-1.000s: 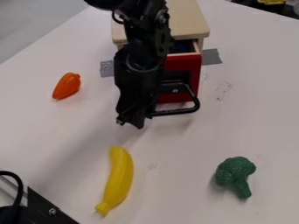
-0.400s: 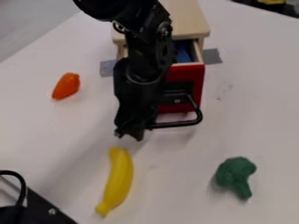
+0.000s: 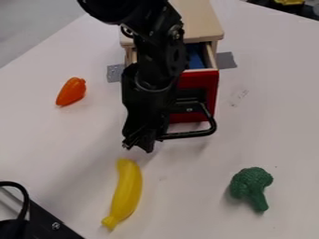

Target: Open the drawer

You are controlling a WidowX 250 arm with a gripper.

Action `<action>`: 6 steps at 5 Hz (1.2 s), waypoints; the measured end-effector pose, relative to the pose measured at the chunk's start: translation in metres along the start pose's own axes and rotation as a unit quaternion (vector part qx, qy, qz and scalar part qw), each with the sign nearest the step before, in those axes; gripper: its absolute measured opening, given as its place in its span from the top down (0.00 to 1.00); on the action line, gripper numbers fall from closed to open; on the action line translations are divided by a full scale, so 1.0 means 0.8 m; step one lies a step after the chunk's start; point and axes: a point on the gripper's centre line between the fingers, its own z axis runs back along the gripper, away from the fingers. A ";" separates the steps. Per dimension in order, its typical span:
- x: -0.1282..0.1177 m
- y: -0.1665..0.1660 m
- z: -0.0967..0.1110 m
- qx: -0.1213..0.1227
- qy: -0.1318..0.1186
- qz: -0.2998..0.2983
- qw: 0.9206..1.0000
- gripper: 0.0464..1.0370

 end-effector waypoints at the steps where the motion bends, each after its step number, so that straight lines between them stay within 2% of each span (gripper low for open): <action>1: -0.004 0.005 0.000 -0.001 0.000 -0.006 1.000 0.74; 2: -0.006 0.007 0.000 -0.001 0.001 -0.007 1.000 0.67; 4: -0.018 0.007 0.007 -0.005 0.008 -0.032 0.999 0.09; 5: -0.016 -0.005 0.029 -0.024 0.021 -0.045 0.998 0.04; 6: -0.008 -0.024 0.073 -0.057 0.033 -0.079 0.995 0.04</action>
